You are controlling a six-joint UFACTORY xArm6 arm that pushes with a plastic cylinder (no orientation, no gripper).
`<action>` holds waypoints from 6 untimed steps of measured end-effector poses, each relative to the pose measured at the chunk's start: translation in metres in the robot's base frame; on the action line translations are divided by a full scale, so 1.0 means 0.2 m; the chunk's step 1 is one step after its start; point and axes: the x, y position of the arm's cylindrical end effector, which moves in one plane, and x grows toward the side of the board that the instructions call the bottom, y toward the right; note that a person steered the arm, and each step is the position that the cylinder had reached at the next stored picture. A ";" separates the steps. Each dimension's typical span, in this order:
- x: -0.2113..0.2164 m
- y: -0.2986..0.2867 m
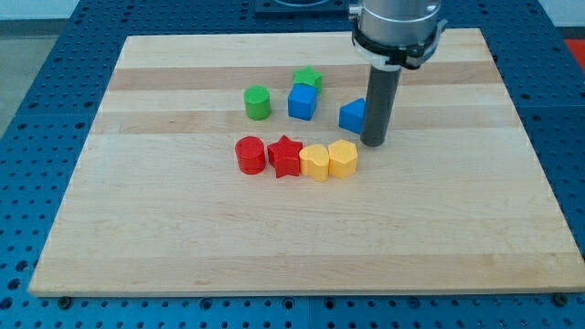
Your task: Slide the red star left and down a bit
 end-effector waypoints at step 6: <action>-0.03 -0.46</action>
